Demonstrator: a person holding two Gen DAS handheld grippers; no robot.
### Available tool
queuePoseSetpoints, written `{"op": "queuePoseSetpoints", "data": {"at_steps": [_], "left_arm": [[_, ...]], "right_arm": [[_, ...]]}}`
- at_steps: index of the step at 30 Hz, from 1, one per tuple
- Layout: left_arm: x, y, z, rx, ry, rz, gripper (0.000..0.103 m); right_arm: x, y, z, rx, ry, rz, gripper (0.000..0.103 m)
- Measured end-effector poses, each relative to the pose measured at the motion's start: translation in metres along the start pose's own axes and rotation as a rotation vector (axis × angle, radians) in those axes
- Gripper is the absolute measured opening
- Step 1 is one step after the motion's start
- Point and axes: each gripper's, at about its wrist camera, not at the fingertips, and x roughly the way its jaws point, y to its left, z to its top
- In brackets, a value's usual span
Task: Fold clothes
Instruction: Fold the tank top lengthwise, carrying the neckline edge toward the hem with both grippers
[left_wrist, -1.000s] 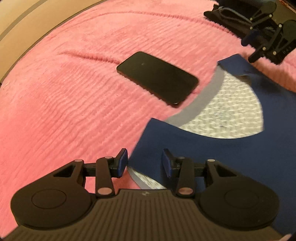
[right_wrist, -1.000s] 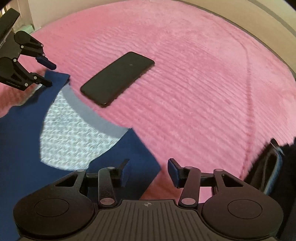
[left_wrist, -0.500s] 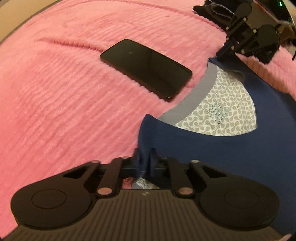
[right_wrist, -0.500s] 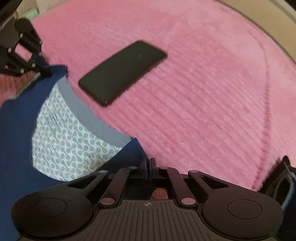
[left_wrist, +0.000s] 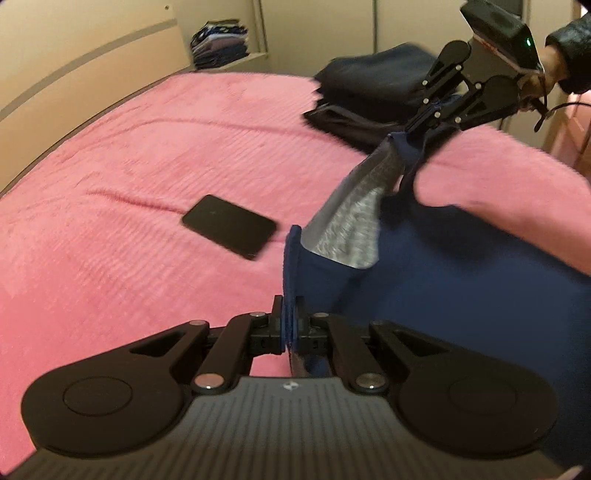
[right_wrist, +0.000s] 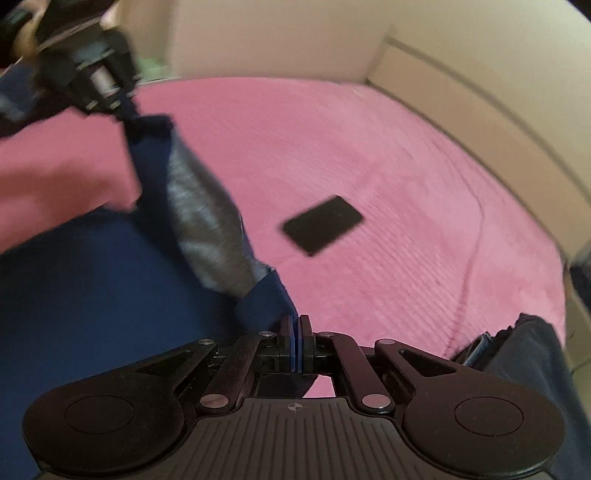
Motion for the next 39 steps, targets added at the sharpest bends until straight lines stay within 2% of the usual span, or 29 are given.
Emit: {"op": "queuePoseSetpoints", "data": {"at_steps": [4,8,11,15,18,22,25,29,34,39], "left_arm": [[-0.046,-0.075,-0.017,0.026,0.034,-0.048,0.001],[-0.068,-0.149,-0.042,0.039,0.102,-0.122,0.001],[-0.071,-0.199,-0.073,0.080,0.152,-0.173,0.001],[-0.071,-0.245,-0.112,0.113,0.163,-0.224,0.001],[-0.070,-0.268,-0.129,0.157,0.155,-0.222,0.001],[-0.068,-0.280,-0.148,0.183,0.150,-0.177,0.001],[-0.062,-0.286,-0.161,0.167,0.148,-0.132,0.001],[-0.048,-0.309,-0.182,0.195,0.124,-0.059,0.001],[-0.040,-0.331,-0.207,0.175,0.069,0.055,0.001],[-0.041,-0.345,-0.216,0.224,0.001,0.140,0.001]], "right_arm": [[-0.052,0.080,-0.030,-0.019,0.041,-0.009,0.000],[-0.079,0.158,-0.061,-0.030,0.136,0.020,0.000],[-0.087,0.207,-0.084,-0.029,0.197,0.024,0.000],[-0.089,0.249,-0.102,0.007,0.251,0.000,0.000],[-0.090,0.270,-0.108,0.007,0.258,-0.003,0.000],[-0.088,0.284,-0.120,-0.007,0.221,-0.004,0.000],[-0.087,0.296,-0.142,-0.042,0.166,-0.012,0.000],[-0.072,0.316,-0.174,-0.097,0.084,-0.034,0.000],[-0.066,0.329,-0.199,-0.138,0.000,-0.104,0.000],[-0.075,0.345,-0.215,-0.195,-0.071,-0.183,0.000]]}}
